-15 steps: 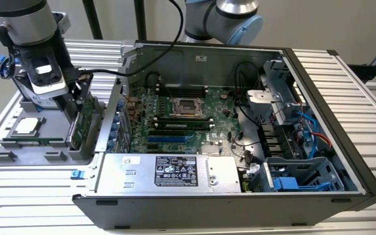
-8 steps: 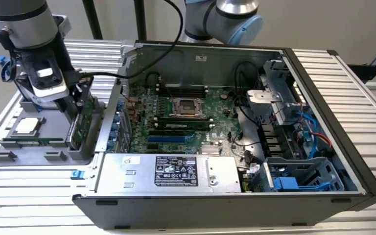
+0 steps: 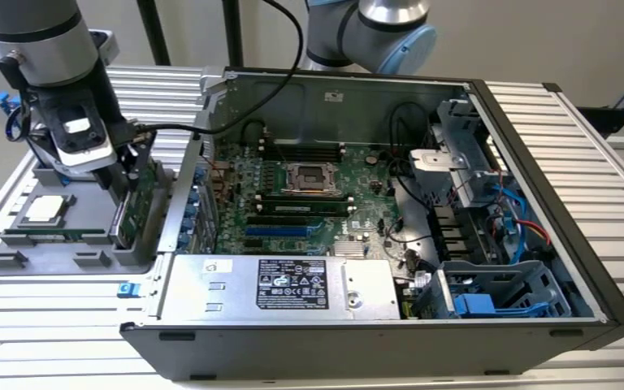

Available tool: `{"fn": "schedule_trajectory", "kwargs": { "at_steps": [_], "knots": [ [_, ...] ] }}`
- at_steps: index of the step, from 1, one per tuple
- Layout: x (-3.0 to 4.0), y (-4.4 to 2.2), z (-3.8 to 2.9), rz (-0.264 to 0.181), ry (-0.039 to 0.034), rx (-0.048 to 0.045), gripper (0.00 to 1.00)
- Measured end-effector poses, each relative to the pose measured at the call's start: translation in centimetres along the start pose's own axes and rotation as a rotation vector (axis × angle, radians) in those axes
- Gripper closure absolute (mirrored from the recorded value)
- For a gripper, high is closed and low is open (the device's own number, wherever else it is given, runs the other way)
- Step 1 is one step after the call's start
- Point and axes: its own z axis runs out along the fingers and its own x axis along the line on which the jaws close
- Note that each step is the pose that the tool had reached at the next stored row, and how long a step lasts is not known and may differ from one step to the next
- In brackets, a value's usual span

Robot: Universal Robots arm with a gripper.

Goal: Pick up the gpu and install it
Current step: 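Pick up the gpu and move the gpu toward the slot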

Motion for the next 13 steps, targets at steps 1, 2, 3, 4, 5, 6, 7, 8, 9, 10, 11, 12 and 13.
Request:
{"fn": "schedule_trajectory", "kwargs": {
  "at_steps": [1, 2, 3, 4, 5, 6, 7, 8, 9, 10, 11, 12, 13],
  "knots": [
    [0.00, -0.01, 0.06, 0.000, 0.0000, 0.0000, 0.00],
    [0.00, -0.01, 0.12, -0.001, 0.0001, 0.0000, 0.00],
    [0.00, -0.01, 0.18, -0.001, 0.0000, 0.0000, 0.00],
    [0.00, -0.02, 0.24, -0.001, 0.0000, 0.0000, 0.00],
    [0.00, -0.02, 0.30, -0.002, 0.0001, 0.0001, 0.00],
    [0.00, -0.03, 0.36, -0.002, 0.0001, 0.0000, 0.00],
    [0.00, -0.03, 0.42, -0.002, 0.0002, 0.0000, 0.00],
    [0.00, -0.03, 0.48, -0.002, 0.0001, 0.0000, 0.00],
    [0.00, -0.04, 0.54, -0.003, 0.0002, 0.0001, 0.00],
    [0.00, -0.04, 0.60, -0.003, 0.0002, 0.0000, 0.00],
    [0.00, -0.04, 0.65, -0.003, 0.0003, 0.0001, 0.00],
    [0.00, -0.04, 0.71, -0.003, 0.0002, 0.0000, 0.00],
    [0.00, -0.05, 0.77, -0.004, 0.0003, 0.0000, 0.00]
  ]
}}
